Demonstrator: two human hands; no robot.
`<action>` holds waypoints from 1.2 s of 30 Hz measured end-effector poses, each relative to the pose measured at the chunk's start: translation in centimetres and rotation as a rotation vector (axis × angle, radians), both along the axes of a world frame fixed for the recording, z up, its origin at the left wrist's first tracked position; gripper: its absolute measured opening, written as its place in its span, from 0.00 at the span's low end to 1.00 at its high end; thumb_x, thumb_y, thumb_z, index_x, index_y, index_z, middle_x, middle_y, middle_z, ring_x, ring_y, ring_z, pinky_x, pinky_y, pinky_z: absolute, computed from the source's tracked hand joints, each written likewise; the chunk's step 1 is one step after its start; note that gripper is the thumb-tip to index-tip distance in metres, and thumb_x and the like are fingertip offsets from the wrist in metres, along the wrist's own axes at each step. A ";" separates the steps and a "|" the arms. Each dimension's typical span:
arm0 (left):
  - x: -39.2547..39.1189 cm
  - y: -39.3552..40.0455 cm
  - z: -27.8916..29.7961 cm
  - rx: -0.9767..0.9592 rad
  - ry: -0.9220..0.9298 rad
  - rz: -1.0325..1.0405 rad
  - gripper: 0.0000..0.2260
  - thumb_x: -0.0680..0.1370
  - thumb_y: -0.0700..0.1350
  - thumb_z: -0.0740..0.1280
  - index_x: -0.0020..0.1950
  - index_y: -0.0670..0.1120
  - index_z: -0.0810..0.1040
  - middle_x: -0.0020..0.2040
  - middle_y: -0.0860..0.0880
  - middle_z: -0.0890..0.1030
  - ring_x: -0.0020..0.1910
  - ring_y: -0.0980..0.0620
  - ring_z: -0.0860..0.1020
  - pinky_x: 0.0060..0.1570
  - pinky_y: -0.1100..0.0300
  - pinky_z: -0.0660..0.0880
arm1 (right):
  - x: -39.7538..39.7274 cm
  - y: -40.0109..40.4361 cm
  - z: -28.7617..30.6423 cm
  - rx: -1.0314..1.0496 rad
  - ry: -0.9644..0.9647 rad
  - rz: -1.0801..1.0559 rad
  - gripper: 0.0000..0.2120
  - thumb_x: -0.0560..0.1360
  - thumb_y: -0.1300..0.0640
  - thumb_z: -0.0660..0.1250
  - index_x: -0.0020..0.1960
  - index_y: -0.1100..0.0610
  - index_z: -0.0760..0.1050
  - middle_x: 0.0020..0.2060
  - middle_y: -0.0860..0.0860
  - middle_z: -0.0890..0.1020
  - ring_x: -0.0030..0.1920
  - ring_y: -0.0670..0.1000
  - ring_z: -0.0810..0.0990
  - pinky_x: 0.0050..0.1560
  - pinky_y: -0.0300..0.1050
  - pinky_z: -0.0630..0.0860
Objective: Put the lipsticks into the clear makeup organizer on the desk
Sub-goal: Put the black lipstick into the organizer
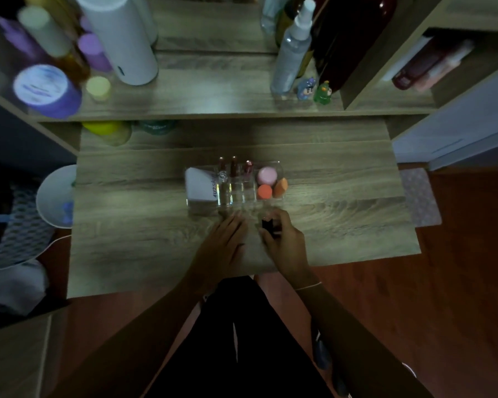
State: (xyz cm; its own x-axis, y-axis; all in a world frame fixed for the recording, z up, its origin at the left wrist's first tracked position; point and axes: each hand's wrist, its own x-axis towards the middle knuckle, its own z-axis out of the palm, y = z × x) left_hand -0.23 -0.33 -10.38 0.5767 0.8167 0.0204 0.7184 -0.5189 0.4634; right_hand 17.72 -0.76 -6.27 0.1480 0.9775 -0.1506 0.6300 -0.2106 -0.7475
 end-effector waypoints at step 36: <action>-1.2 0.6 1.3 -0.029 0.239 0.300 0.28 0.78 0.54 0.56 0.72 0.39 0.63 0.73 0.39 0.67 0.72 0.42 0.65 0.68 0.42 0.65 | -4.3 8.5 4.4 0.171 -0.122 0.240 0.12 0.71 0.63 0.73 0.54 0.57 0.78 0.45 0.43 0.74 0.49 0.57 0.81 0.56 0.68 0.74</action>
